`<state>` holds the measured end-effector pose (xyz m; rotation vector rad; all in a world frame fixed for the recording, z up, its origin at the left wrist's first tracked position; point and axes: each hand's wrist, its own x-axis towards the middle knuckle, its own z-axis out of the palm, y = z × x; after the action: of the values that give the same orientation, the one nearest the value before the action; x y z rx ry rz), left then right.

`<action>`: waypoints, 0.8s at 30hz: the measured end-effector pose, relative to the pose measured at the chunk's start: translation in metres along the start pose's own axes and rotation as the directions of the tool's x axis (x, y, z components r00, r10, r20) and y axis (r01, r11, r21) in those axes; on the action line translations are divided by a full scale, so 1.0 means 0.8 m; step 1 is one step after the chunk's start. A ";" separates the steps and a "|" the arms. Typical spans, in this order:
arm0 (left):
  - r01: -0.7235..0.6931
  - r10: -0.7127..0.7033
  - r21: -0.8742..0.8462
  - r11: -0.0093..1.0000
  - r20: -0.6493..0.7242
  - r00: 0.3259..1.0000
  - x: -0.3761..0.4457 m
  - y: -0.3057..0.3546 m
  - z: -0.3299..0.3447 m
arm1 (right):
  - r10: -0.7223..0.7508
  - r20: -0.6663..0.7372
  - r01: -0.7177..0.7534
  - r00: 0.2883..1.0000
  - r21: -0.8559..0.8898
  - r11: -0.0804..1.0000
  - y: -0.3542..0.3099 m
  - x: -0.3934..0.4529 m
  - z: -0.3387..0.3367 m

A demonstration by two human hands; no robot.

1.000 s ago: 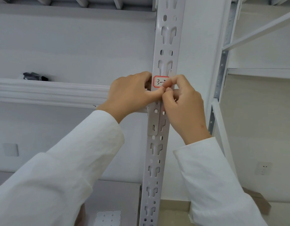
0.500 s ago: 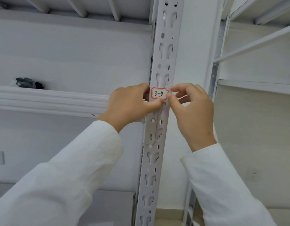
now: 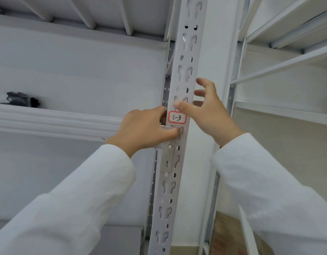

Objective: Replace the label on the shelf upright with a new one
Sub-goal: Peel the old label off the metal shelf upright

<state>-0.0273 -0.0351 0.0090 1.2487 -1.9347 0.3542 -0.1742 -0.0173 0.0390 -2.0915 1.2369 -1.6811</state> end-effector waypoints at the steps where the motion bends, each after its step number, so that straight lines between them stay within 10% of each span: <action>1: -0.003 0.003 -0.001 1.000 0.006 1.000 -0.001 0.001 -0.001 | 0.040 0.088 -0.046 0.995 0.068 0.997 0.001 0.004 -0.006; 5: -0.001 0.001 0.014 1.000 -0.002 1.000 0.000 0.000 -0.001 | 0.031 0.256 -0.061 0.966 0.108 0.992 0.015 0.013 -0.025; 15: -0.013 0.013 -0.004 1.000 0.020 1.000 0.000 -0.002 -0.002 | -0.101 0.184 0.132 0.978 -0.165 0.978 0.006 0.012 -0.024; 18: -0.032 0.033 -0.027 0.999 0.055 0.998 -0.001 -0.005 -0.005 | -0.436 -0.042 0.380 0.899 -0.420 0.824 -0.001 0.001 -0.011; 24: -0.074 0.076 -0.043 0.996 0.054 0.996 -0.004 -0.004 -0.009 | -0.655 0.166 0.558 0.737 -0.697 0.450 0.005 -0.003 0.008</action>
<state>-0.0204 -0.0304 0.0106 1.1735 -2.0302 0.3192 -0.1705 -0.0204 0.0327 -3.3006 1.4370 -1.7630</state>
